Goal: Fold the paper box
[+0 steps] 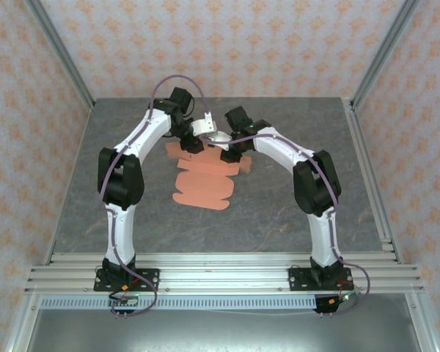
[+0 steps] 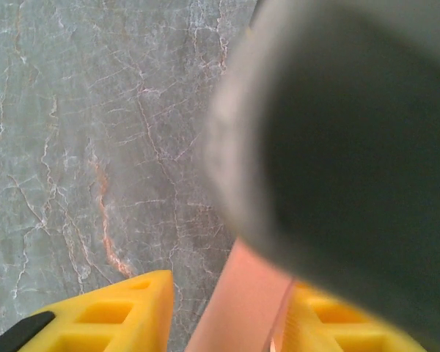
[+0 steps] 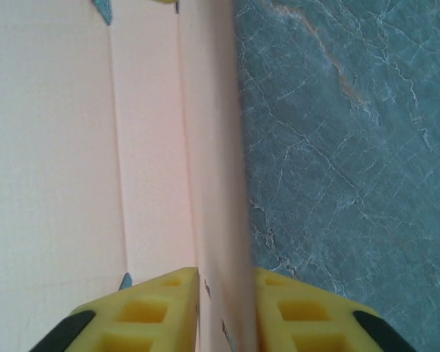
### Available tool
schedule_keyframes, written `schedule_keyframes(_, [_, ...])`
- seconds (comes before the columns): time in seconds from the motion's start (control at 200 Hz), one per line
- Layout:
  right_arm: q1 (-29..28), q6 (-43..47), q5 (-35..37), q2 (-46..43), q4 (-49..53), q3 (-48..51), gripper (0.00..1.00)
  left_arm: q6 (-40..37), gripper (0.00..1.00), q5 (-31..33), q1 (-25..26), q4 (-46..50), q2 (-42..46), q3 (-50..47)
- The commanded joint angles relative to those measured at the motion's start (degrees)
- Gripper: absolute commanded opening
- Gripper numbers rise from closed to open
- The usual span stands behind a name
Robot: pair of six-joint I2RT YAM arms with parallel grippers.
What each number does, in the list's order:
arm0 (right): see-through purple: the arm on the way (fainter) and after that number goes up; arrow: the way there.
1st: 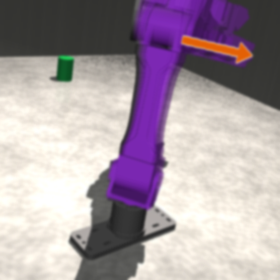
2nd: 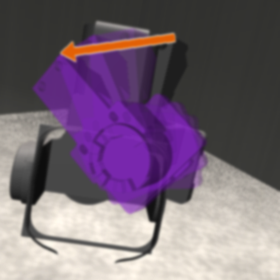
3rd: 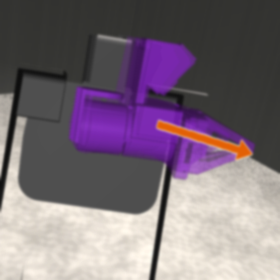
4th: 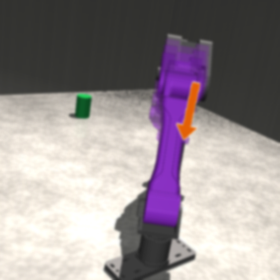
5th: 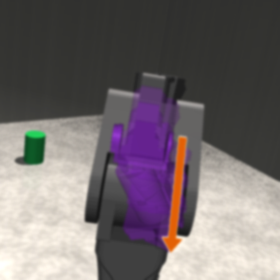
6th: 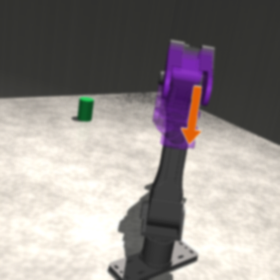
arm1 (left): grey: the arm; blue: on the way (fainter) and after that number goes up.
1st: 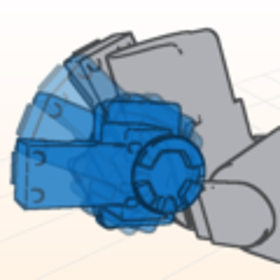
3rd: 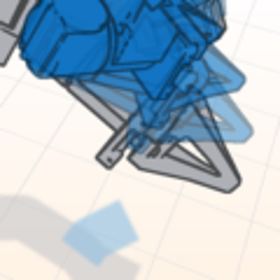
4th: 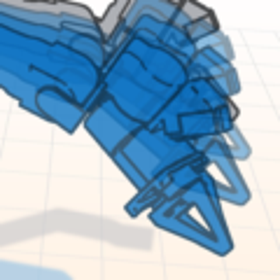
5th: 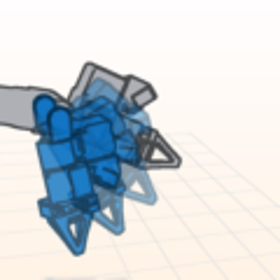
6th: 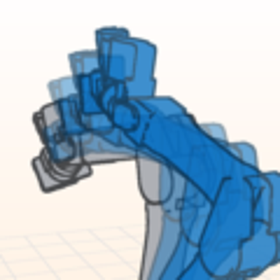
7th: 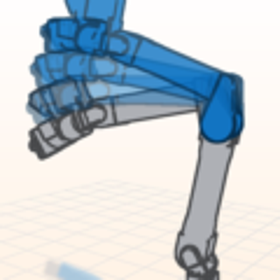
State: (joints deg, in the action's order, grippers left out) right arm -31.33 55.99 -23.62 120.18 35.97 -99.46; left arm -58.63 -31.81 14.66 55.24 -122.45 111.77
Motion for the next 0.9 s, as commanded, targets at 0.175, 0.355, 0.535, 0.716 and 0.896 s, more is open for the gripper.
schedule_keyframes(0.175, [0.1,-4.8,0.1,-4.9,-5.2,5.8,0.33,-1.3,0.23,2.9,0.5,-2.9,1.5,-5.3])
schedule_keyframes(0.355, [0.1,-7.7,0.6,-8.8,-11.0,11.4,0.36,-0.6,0.08,3.8,0.9,-10.2,5.5,-12.5])
schedule_keyframes(0.535, [0.2,-11.3,2.1,-13.1,-15.8,16.3,0.42,0.1,0.00,7.3,2.0,-20.5,10.9,-21.6])
schedule_keyframes(0.716, [1.9,-16.4,0.2,-20.1,-20.9,22.3,0.55,0.3,0.00,11.9,3.6,-34.1,17.3,-32.0])
schedule_keyframes(0.896, [7.4,-27.9,-8.2,-28.4,-27.6,28.4,0.64,0.4,0.00,14.6,4.7,-37.7,17.5,-34.8])
